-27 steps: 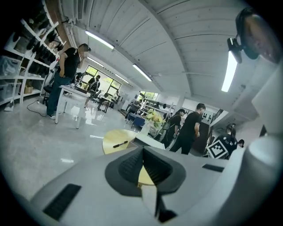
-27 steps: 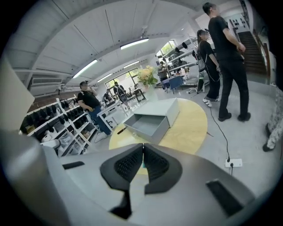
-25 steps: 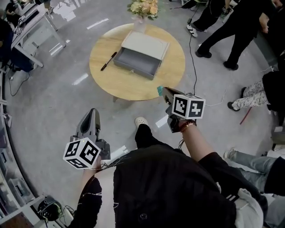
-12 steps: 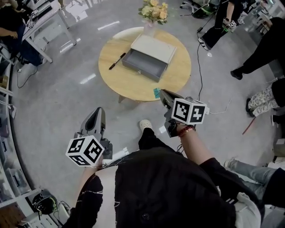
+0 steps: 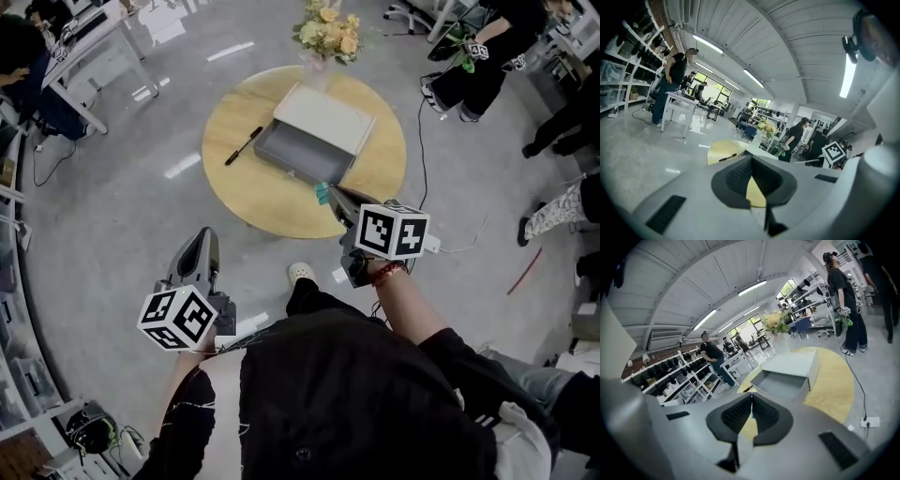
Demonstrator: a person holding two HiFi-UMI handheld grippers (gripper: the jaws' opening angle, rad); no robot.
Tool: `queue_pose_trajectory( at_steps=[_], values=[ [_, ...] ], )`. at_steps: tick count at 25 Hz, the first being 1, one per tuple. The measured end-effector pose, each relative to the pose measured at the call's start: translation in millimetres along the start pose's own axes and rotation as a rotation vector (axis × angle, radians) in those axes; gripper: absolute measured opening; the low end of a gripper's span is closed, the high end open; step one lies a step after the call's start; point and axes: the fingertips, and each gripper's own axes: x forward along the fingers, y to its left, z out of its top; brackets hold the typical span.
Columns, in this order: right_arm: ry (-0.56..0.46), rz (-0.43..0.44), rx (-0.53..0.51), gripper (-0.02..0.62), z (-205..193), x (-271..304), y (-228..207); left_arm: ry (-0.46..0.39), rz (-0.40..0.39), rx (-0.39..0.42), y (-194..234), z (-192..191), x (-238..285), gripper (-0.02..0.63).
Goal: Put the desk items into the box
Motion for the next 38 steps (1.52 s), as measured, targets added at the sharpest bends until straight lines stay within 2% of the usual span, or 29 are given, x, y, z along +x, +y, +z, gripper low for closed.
queue_pose_trajectory(
  at_steps=[7, 13, 20, 38],
  values=[
    [0.019, 0.028, -0.003, 0.012, 45.9, 41.9, -21.1, -0.022, 0.043, -0.012, 7.8, 23.6, 41.7, 0.009],
    [0.061, 0.103, 0.036, 0.012, 67.3, 79.4, -23.0, -0.062, 0.092, -0.021, 17.6, 42.2, 62.9, 0.009],
    [0.097, 0.152, 0.0, 0.011, 89.1, 110.7, -24.4, -0.09, 0.12, -0.034, 23.8, 51.3, 90.2, 0.009],
    [0.294, 0.177, -0.005, 0.012, 40.0, 153.9, -40.7, -0.067, 0.175, -0.073, 31.2, 35.5, 109.6, 0.009]
  ],
)
